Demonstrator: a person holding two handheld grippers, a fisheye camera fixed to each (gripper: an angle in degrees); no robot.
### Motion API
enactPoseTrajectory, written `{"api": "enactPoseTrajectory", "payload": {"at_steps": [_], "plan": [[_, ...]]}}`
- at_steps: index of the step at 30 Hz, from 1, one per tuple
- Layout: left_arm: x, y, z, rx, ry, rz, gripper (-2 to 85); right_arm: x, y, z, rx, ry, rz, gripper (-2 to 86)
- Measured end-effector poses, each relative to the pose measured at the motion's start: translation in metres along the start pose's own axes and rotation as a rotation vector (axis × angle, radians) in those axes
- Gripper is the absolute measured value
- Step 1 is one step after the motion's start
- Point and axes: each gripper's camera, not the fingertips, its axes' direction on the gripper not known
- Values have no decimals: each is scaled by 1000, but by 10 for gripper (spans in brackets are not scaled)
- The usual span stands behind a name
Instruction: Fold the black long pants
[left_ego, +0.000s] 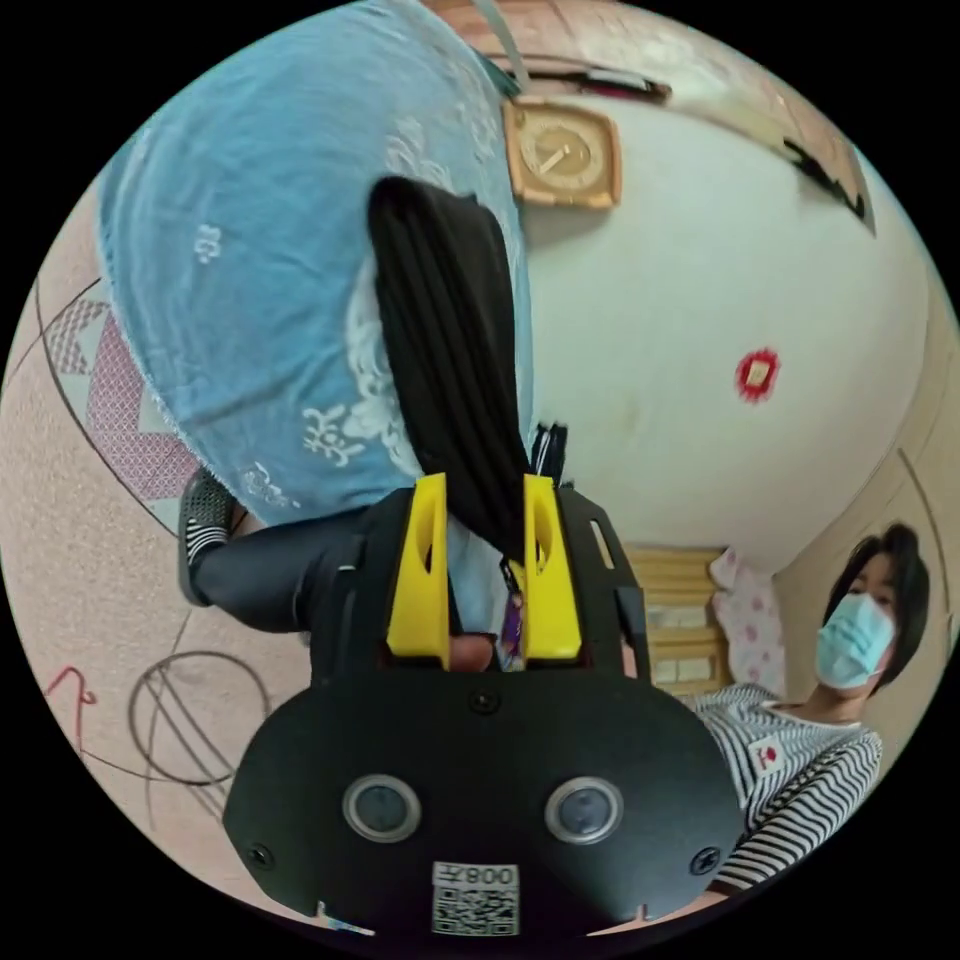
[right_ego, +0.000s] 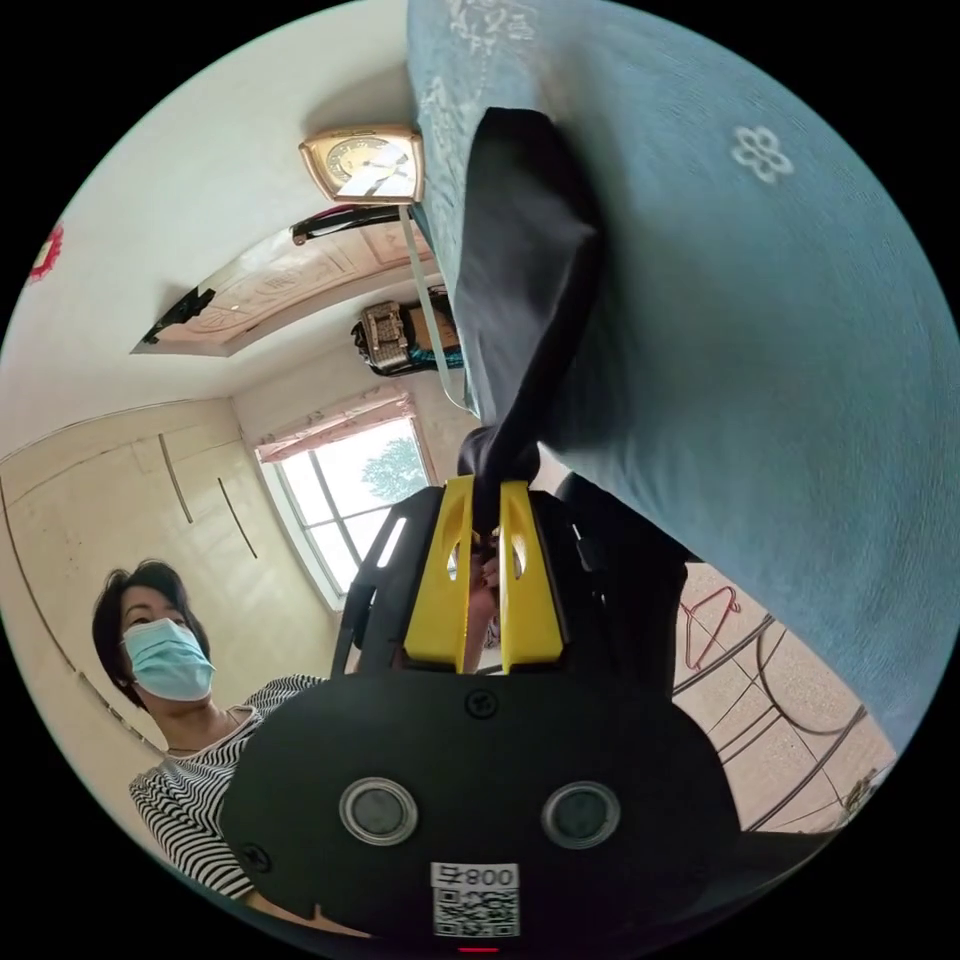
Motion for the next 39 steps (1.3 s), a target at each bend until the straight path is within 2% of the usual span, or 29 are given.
{"api": "enactPoseTrajectory", "payload": {"at_steps": [4, 10, 24, 39], "plan": [[-32, 2, -22, 179, 129, -127, 138, 5, -6, 8, -5, -15, -35, 35], [-46, 3, -32, 241, 147, -162, 149, 30, -7, 16, 4, -33, -20, 34], [-30, -25, -32, 189, 112, -153, 138, 85, -12, 28, 6, -47, -27, 35], [18, -36, -20, 140, 85, -181, 118, 178, -6, 20, -38, 102, 23, 29]]}}
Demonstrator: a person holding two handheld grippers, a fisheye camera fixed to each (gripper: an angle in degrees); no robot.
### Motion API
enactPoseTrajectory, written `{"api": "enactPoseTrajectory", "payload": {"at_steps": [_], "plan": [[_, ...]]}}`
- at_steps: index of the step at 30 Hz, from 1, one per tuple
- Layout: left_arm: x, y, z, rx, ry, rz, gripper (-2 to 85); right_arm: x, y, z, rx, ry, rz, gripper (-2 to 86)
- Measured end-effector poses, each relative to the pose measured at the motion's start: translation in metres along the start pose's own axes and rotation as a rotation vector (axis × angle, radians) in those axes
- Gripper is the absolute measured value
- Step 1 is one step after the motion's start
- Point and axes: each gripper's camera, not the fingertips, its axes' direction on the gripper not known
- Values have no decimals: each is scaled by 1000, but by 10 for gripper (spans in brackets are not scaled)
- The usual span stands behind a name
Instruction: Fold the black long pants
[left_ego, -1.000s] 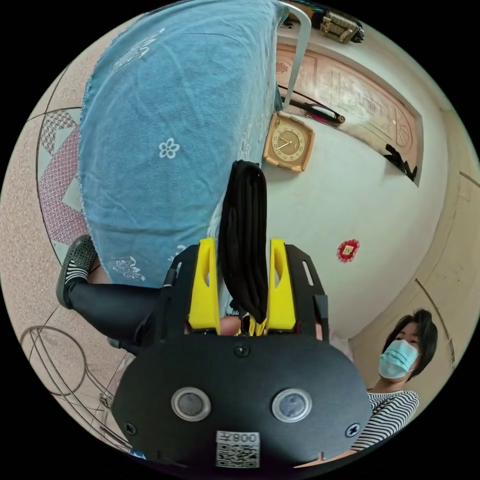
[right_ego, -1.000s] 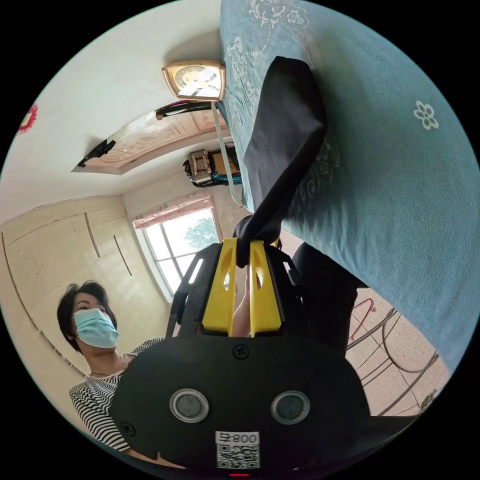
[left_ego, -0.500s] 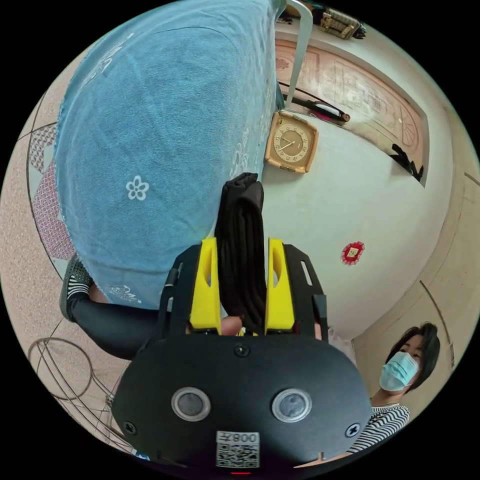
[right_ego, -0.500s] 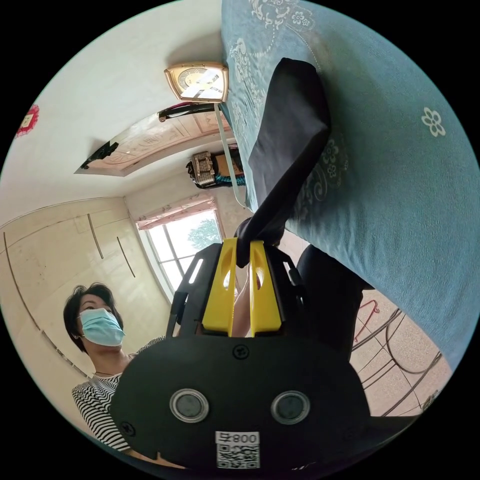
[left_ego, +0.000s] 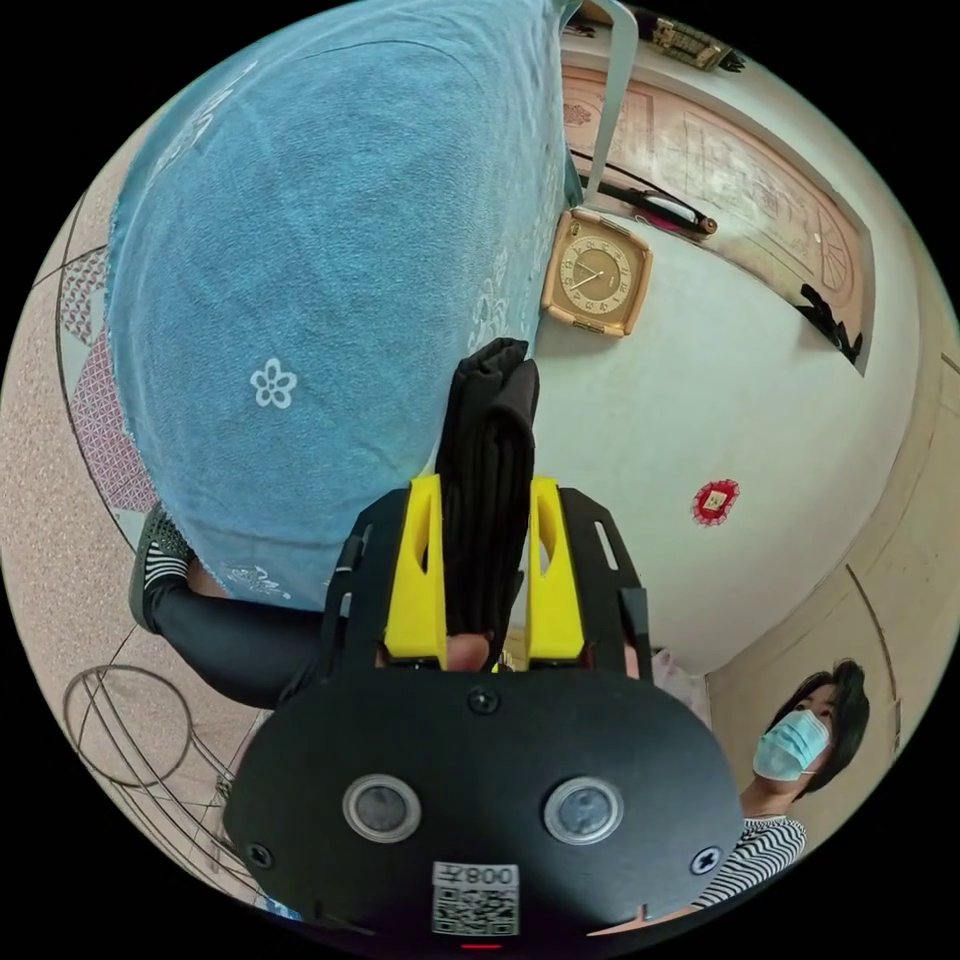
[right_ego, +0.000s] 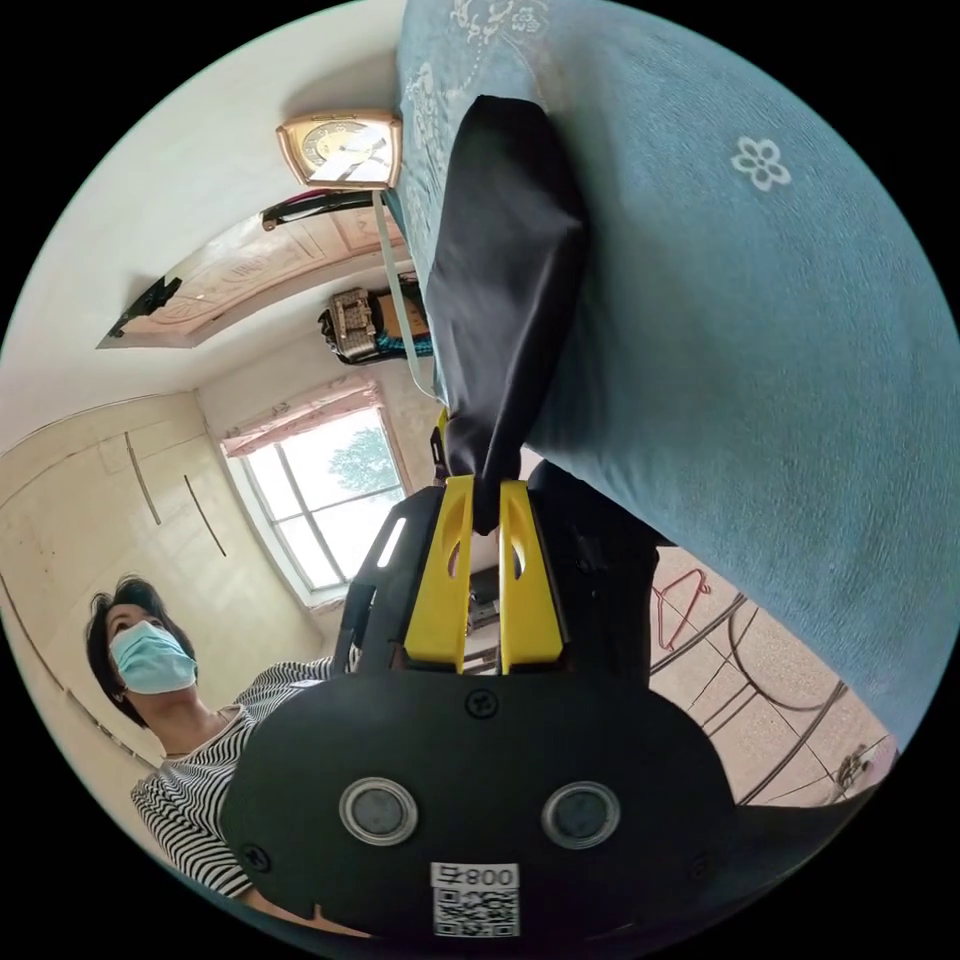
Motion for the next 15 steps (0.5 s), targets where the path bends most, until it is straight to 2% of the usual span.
{"api": "enactPoseTrajectory", "payload": {"at_steps": [5, 15], "plan": [[24, 0, 12, -18, -48, -1, 87, 30, -1, -5, -25, 47, -12, 29], [125, 23, 46, -23, -107, 131, 70, 71, 14, -37, 4, 61, -94, 27]]}}
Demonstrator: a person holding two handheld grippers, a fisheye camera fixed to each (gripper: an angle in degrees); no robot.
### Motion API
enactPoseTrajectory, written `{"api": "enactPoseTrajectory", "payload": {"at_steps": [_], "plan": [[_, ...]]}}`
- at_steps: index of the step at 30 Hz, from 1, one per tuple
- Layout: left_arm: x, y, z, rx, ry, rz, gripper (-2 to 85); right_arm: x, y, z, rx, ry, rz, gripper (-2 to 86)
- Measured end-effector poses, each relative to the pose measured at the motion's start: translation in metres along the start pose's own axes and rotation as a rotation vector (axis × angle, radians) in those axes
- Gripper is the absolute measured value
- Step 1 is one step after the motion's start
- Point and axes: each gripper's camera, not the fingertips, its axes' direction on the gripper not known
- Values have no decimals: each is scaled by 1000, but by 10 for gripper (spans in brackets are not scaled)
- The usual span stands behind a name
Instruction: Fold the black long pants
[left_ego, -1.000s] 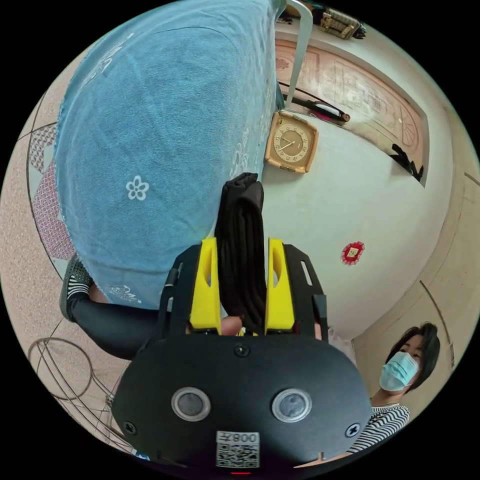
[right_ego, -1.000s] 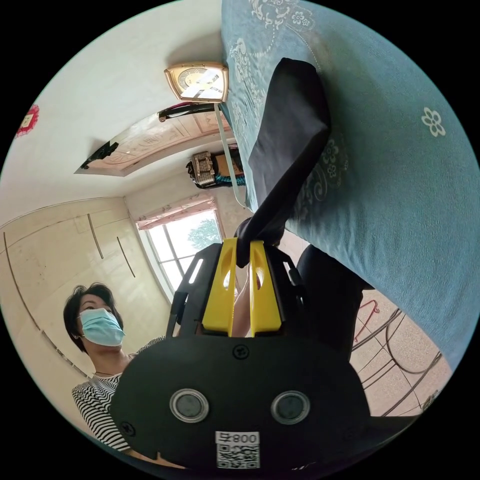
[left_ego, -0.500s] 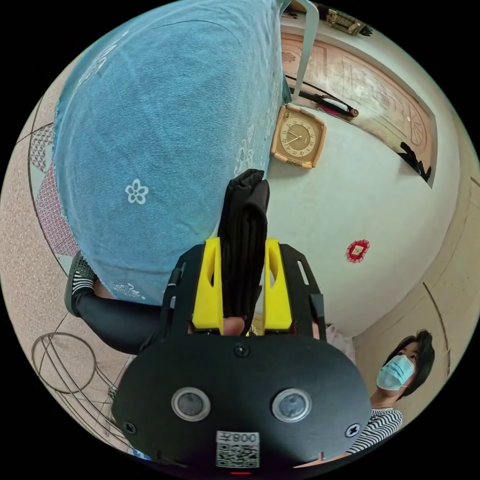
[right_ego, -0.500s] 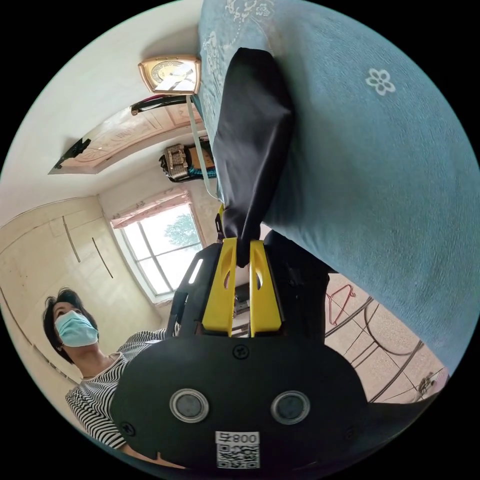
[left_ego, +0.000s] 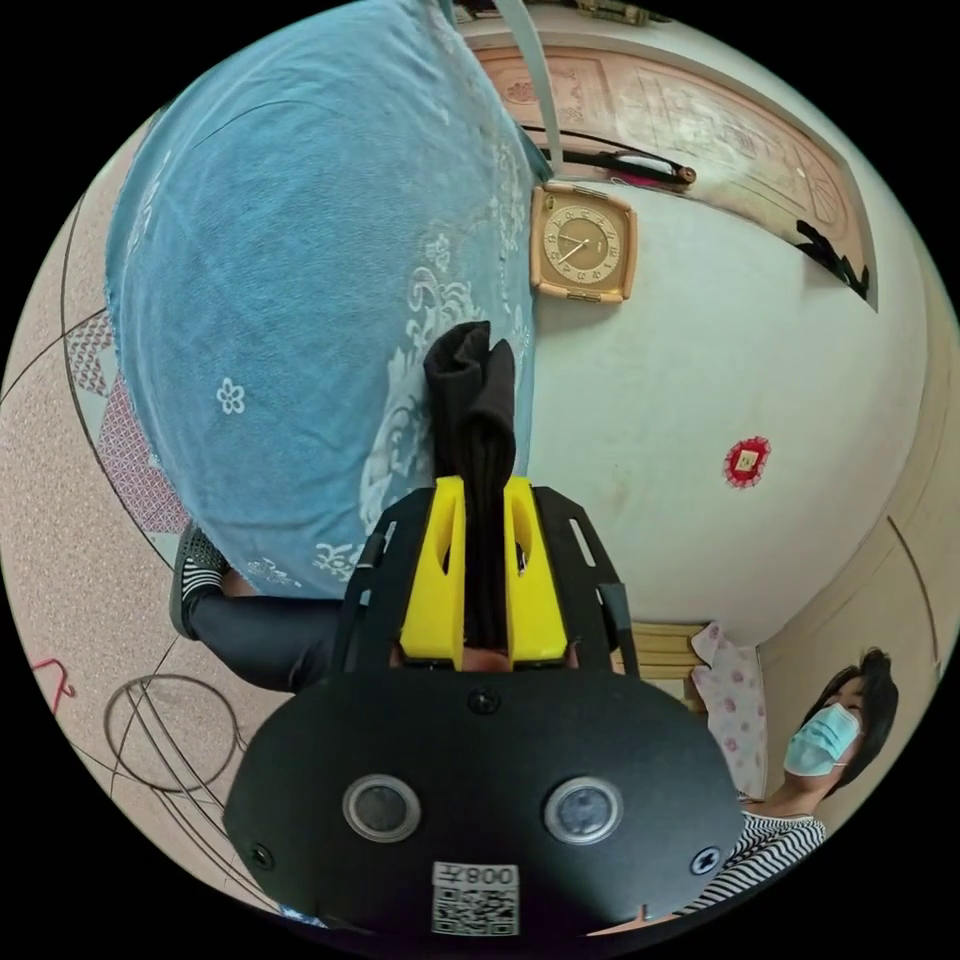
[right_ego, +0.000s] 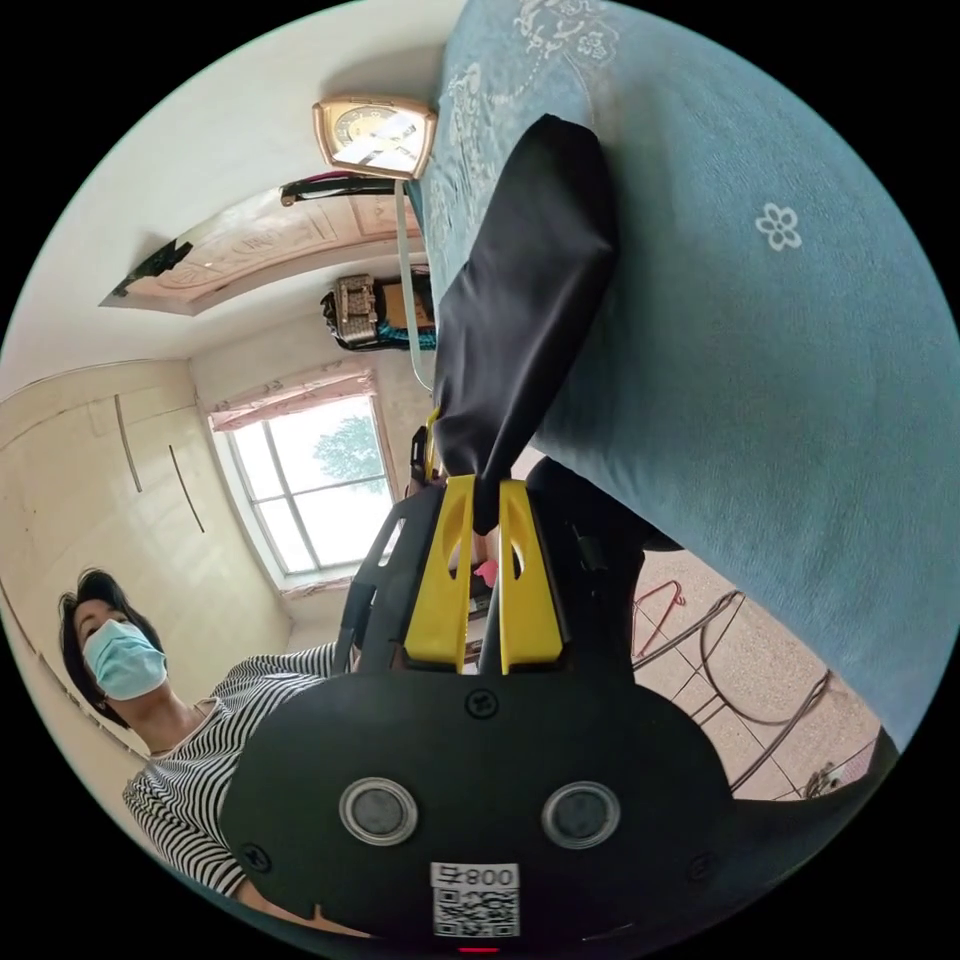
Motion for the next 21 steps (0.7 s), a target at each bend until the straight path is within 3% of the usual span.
{"api": "enactPoseTrajectory", "payload": {"at_steps": [14, 21], "plan": [[163, 42, 69, -111, 72, 78, 66, 87, 106, -95, 125, -150, -152, 18], [286, 39, 189, -311, 50, 192, 63, 139, 152, -173, 307, -242, -222, 15]]}}
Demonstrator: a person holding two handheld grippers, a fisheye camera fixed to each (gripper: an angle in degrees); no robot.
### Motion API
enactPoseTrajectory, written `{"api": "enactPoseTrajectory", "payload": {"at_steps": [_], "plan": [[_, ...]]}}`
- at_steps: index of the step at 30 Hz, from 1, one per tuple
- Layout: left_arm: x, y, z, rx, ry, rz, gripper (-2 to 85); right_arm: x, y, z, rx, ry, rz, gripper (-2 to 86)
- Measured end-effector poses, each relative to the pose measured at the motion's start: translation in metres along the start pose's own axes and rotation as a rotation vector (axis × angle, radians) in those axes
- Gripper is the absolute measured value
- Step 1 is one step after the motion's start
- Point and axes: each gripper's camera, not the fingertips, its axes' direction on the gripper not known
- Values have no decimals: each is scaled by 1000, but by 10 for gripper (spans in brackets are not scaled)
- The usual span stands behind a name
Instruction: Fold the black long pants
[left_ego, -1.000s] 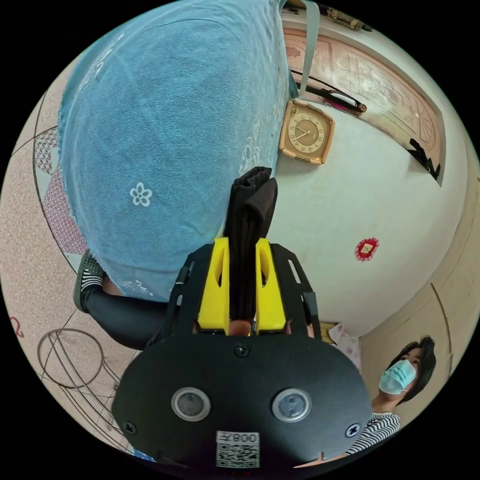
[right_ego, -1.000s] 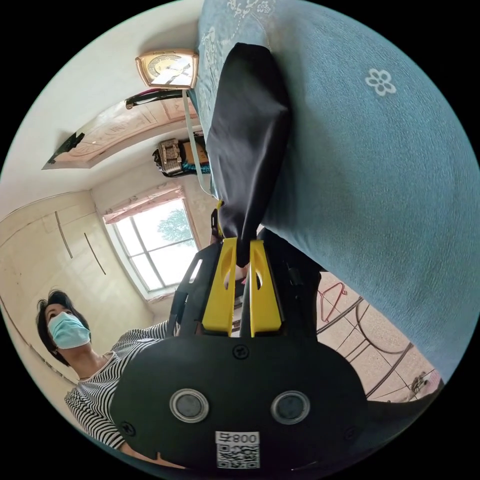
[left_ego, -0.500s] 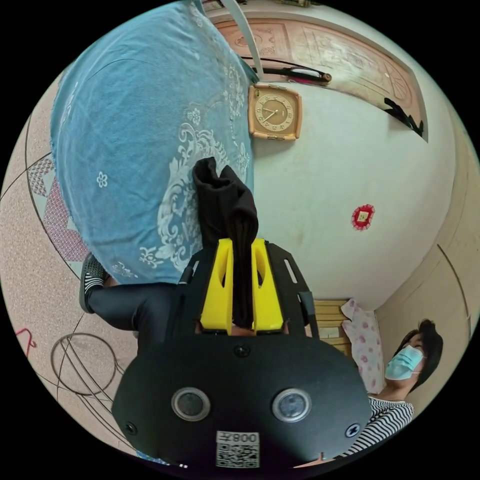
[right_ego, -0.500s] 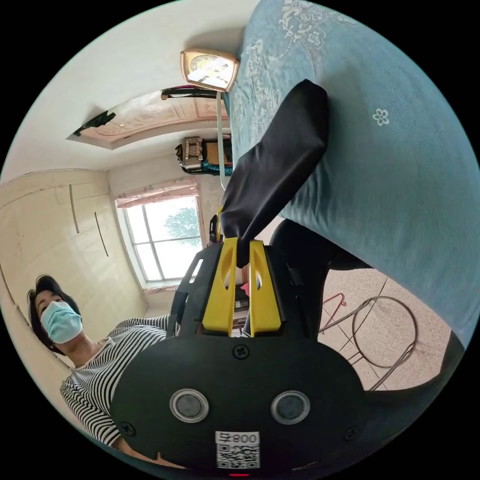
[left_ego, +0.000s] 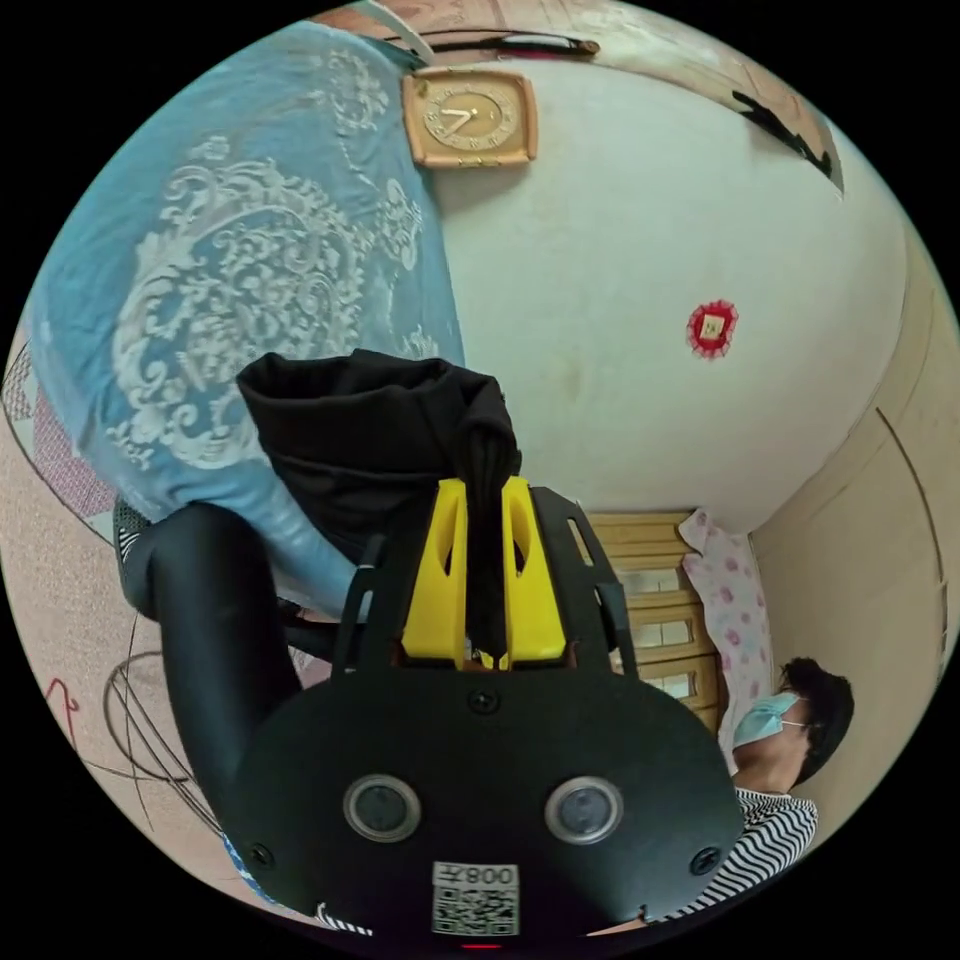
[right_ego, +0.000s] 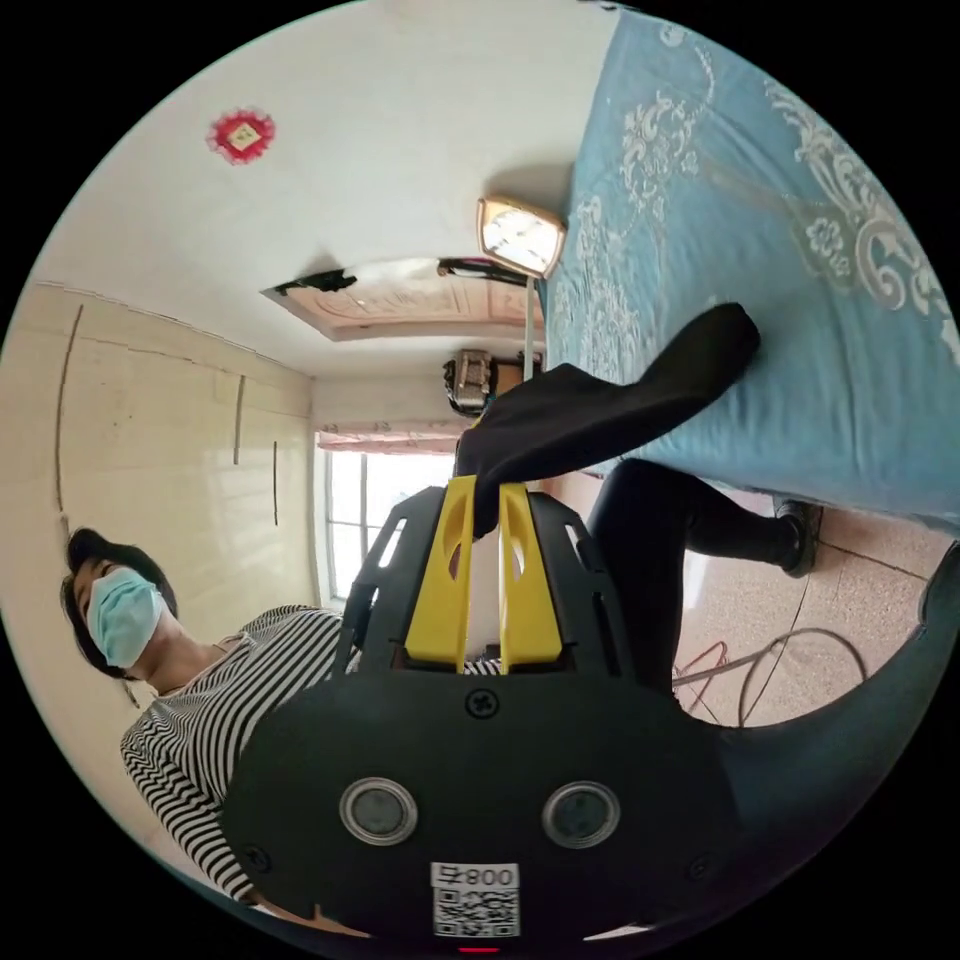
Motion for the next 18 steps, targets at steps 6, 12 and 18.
{"api": "enactPoseTrajectory", "payload": {"at_steps": [6, 12, 18], "plan": [[117, -66, 161, -209, 37, 173, 57, 4, 1, -122, 206, -2, -121, 15], [206, -110, 288, -291, 135, 239, 59, 18, -3, -220, 362, 33, -205, 17], [255, -161, 378, -371, 105, 227, 61, 66, -15, -279, 428, 3, -188, 18]]}}
